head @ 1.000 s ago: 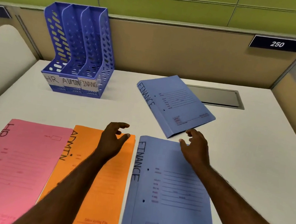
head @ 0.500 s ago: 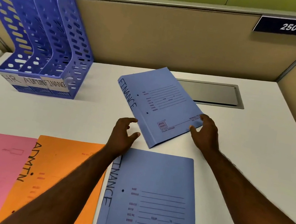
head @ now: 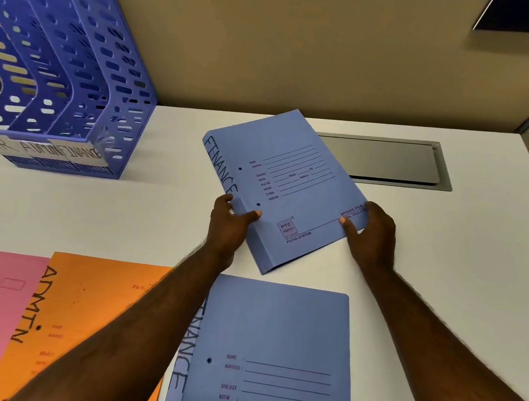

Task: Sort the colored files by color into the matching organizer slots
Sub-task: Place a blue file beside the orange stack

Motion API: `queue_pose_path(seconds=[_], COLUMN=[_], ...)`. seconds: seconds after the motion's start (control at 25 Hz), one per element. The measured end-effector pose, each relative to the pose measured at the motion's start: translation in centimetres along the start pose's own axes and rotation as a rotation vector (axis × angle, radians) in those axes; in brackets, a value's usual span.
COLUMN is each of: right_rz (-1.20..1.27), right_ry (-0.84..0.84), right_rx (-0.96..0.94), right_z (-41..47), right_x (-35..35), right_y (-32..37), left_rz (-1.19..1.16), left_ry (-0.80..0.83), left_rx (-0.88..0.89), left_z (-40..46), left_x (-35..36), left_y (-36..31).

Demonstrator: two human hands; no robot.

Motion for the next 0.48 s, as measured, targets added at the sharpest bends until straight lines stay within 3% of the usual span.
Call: queue_pose_path(seconds=[0.08,0.16,0.48], right_rz=[0.006,0.017,0.034], right_ry=[0.005,0.011,0.100], right_rx=[0.005,0.012,-0.014], right_z=[0.0,0.0,0.4], right_x=[0.1,0.1,-0.5], right_y=[-0.1,-0.2,0.2], left_rz=[-0.183,-0.219,-0.458], left_ry=[-0.021,-0.008,0.122], left_rx=[-0.108,-0.153,-0.034], left_z=[0.6,1.0,-0.4], left_x=[-0.2,-0.3,0.0], left_y=[0.2,0.3,-1.7])
Point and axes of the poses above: each hand's wrist, its own z-axis towards the middle knuckle, its own x-axis out of the palm, y = z × x, the point moved 5 cm from there along z, towards the middle knuckle, and after that the axes turned 9 degrees about z, right-handed, at the moved point
